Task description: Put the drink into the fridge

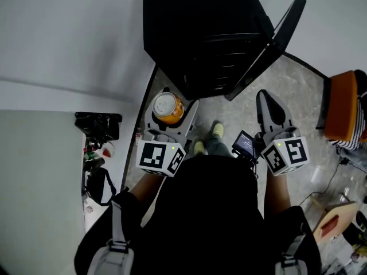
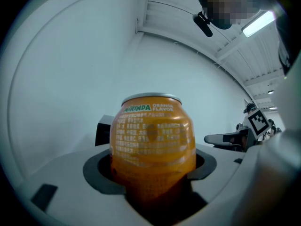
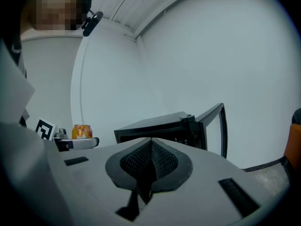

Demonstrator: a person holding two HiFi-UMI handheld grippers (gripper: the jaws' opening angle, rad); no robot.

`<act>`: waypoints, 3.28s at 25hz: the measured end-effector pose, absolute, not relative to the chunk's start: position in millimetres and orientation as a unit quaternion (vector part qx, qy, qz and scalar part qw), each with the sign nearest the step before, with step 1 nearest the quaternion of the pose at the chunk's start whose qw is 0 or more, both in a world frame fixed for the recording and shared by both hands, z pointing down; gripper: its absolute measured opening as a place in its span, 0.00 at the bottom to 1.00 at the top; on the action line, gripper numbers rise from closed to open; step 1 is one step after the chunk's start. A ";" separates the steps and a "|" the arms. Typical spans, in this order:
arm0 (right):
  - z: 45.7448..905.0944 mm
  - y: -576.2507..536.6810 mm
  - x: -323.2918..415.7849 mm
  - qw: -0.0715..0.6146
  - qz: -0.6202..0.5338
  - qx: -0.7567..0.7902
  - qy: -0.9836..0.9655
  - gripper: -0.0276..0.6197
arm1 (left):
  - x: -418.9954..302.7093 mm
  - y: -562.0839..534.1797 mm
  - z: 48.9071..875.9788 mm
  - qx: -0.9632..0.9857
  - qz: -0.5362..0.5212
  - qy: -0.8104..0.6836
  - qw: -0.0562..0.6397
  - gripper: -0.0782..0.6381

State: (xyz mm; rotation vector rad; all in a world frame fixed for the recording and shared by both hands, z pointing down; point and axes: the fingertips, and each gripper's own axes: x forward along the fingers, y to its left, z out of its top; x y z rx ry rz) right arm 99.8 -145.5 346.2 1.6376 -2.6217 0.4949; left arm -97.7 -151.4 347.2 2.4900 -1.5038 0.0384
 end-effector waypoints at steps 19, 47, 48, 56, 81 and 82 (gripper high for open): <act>346.8 -196.4 150.0 -0.013 0.148 0.504 -0.851 0.05 | -47.0 -193.0 355.7 0.840 0.023 -0.532 0.102 0.60; 373.8 -216.7 138.0 0.024 0.164 0.507 -0.846 0.05 | -73.9 -318.0 455.1 0.787 0.043 -0.611 0.078 0.60; 374.5 -217.6 137.7 0.025 0.165 0.508 -0.845 0.05 | -74.5 -323.0 457.2 0.786 0.041 -0.612 0.077 0.60; 374.4 -223.0 139.7 0.026 0.162 0.511 -0.843 0.05 | -80.5 -343.4 459.3 0.777 0.030 -0.625 0.074 0.60; 375.9 -236.7 139.7 0.021 0.162 0.512 -0.844 0.05 | -81.2 -382.3 464.6 0.749 0.075 -0.657 0.042 0.60; 376.2 -236.3 139.7 0.021 0.162 0.512 -0.844 0.05 | -79.3 -380.9 464.2 0.752 0.077 -0.654 0.034 0.60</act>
